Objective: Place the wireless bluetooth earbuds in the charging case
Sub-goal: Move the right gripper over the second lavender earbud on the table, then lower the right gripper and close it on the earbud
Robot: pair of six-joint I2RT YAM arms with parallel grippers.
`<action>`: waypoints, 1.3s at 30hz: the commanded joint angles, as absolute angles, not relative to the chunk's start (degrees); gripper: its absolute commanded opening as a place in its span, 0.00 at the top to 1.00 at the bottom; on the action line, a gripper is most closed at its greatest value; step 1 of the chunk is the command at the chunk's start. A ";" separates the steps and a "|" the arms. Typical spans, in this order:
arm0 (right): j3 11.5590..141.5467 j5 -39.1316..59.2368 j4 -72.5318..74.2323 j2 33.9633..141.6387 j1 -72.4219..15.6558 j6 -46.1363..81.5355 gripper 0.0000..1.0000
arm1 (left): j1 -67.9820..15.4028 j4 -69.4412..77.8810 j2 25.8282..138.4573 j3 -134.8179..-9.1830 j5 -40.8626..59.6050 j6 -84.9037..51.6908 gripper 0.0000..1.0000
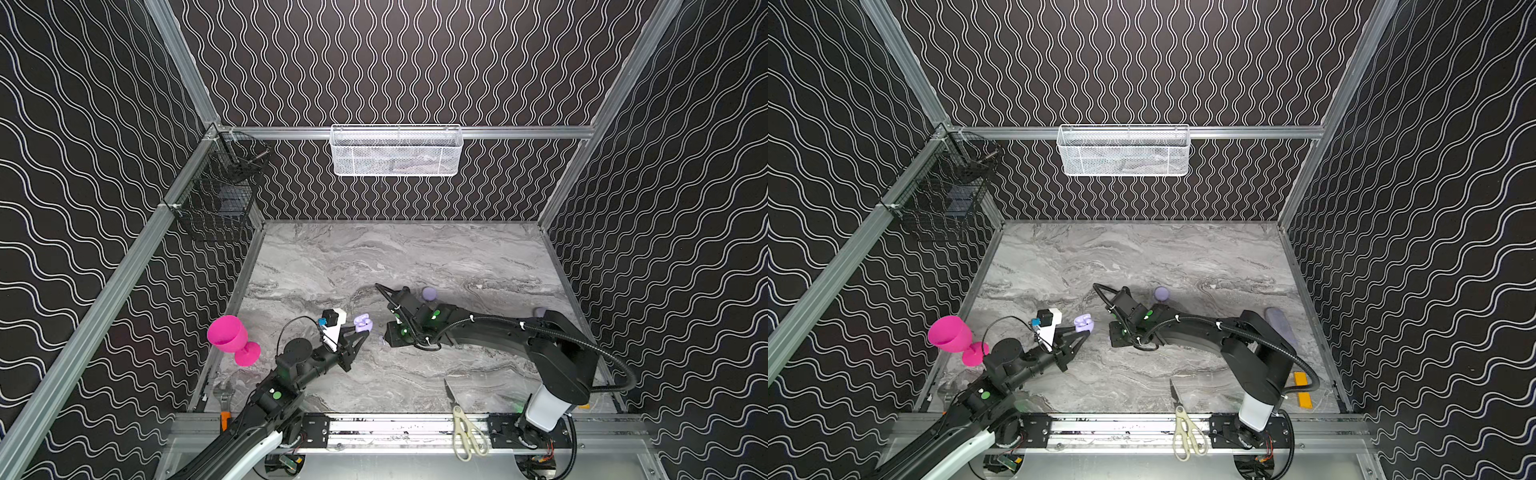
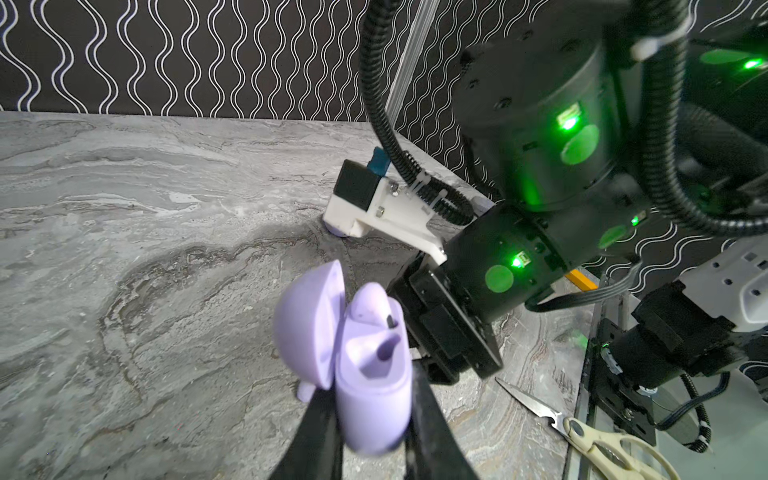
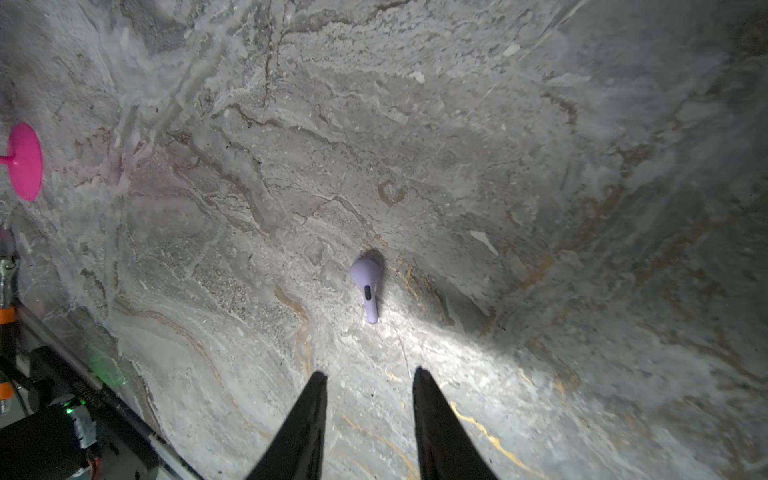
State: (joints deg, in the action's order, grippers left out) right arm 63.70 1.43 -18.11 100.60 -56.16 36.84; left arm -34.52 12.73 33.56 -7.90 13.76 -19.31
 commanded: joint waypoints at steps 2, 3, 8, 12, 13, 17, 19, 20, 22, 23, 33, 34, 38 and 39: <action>65.40 2.62 -17.47 103.12 -56.16 36.16 0.62 | -34.28 13.46 32.98 -7.82 13.82 -19.40 0.80; 65.77 2.60 -17.65 103.80 -56.16 36.10 0.61 | -34.32 13.29 32.83 -7.82 13.80 -19.39 0.80; 67.56 2.48 -18.19 105.89 -56.16 36.04 0.61 | -34.22 12.24 31.35 -7.82 13.01 -19.44 0.80; 69.30 1.71 -19.60 107.34 -56.16 35.78 0.62 | -34.19 11.56 30.41 -7.69 13.00 -19.53 0.79; 69.87 1.35 -20.13 107.77 -56.16 35.62 0.62 | -34.12 11.31 30.15 -7.73 13.01 -19.60 0.79; 71.85 -0.06 -22.59 108.37 -56.25 34.70 0.62 | -34.13 9.03 28.25 -7.71 13.99 -20.23 0.79; 72.54 -0.34 -23.49 110.03 -56.25 34.32 0.62 | -34.15 7.11 25.79 -7.24 14.10 -21.28 0.79; 72.75 -0.51 -23.76 110.12 -56.34 34.18 0.62 | -34.16 6.01 24.52 -7.07 14.19 -21.77 0.79; 73.18 -0.69 -24.39 110.20 -56.34 33.89 0.62 | -34.17 3.22 21.49 -6.88 14.46 -22.74 0.79; 73.36 -0.65 -24.67 110.34 -56.34 33.74 0.62 | -34.12 1.95 19.98 -6.86 14.41 -23.12 0.79; 77.73 -2.27 -28.81 113.21 -57.83 32.70 0.62 | -34.14 -2.57 14.68 -6.59 13.36 -24.54 0.78; 78.31 -2.59 -29.43 113.47 -57.99 32.63 0.62 | -34.10 -2.23 15.37 -6.64 13.36 -24.48 0.78; 79.90 -4.32 -31.64 114.32 -58.27 32.69 0.62 | -34.10 -1.01 17.41 -6.86 13.27 -24.35 0.78; 80.20 -4.63 -32.11 114.51 -58.27 32.69 0.62 | -34.10 -0.77 17.79 -6.86 13.28 -24.37 0.78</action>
State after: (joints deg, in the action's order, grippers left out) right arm 79.22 -2.55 -28.97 113.97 -58.13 32.49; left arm -34.17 -2.74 16.99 -6.76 13.52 -24.01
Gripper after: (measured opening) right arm 0.384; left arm 0.228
